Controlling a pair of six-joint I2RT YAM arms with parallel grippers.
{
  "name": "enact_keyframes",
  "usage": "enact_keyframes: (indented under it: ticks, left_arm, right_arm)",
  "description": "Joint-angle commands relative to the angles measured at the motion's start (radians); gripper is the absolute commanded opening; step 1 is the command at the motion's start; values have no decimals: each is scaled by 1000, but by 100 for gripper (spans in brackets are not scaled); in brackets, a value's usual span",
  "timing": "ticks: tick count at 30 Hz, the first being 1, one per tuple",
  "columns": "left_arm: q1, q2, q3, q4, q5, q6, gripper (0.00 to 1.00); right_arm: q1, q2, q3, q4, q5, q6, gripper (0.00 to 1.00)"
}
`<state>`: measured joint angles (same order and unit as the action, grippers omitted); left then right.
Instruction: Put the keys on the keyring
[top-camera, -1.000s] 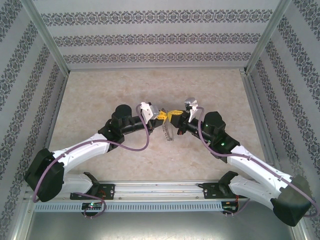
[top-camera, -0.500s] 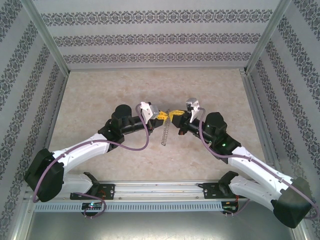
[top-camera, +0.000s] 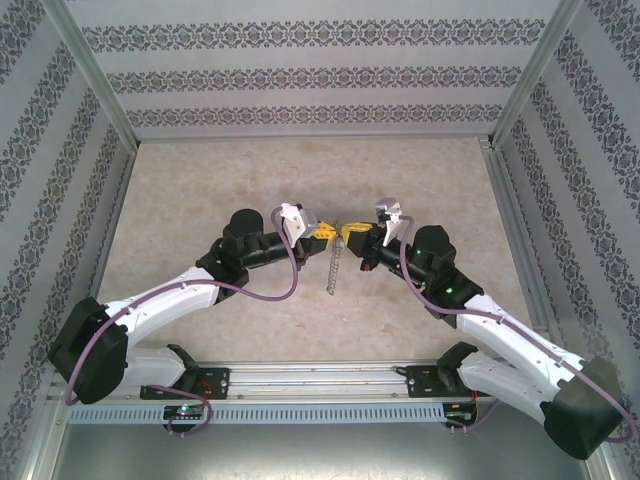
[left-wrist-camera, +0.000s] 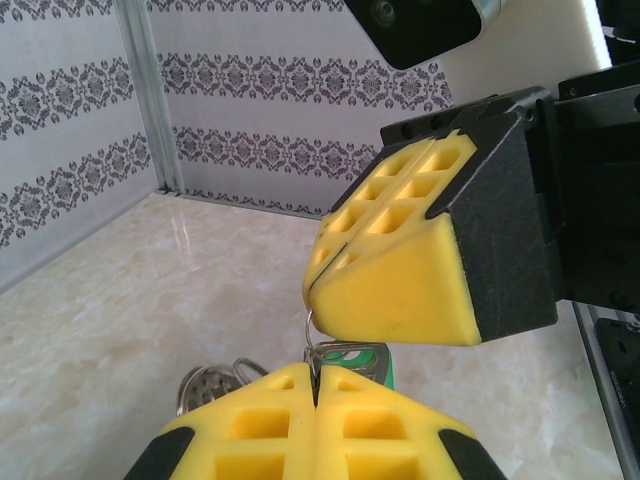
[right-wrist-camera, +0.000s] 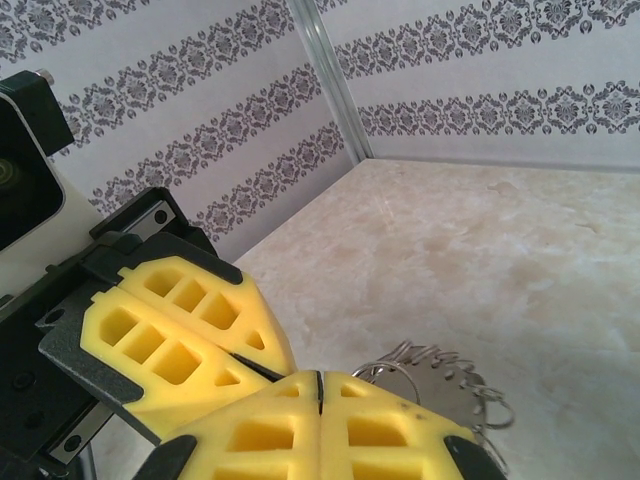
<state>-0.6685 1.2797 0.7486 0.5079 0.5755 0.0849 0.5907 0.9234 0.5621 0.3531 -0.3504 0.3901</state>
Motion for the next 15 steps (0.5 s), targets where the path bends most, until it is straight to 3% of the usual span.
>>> enact_keyframes:
  ticks: [1,15]
  left_arm:
    - [-16,-37,32,58,46,-16,0]
    - [-21,-26,46,23,63,-13,0]
  right_arm:
    - [-18,6,-4,40,18,11,0]
    - [-8,34,58,44,-91,24,0]
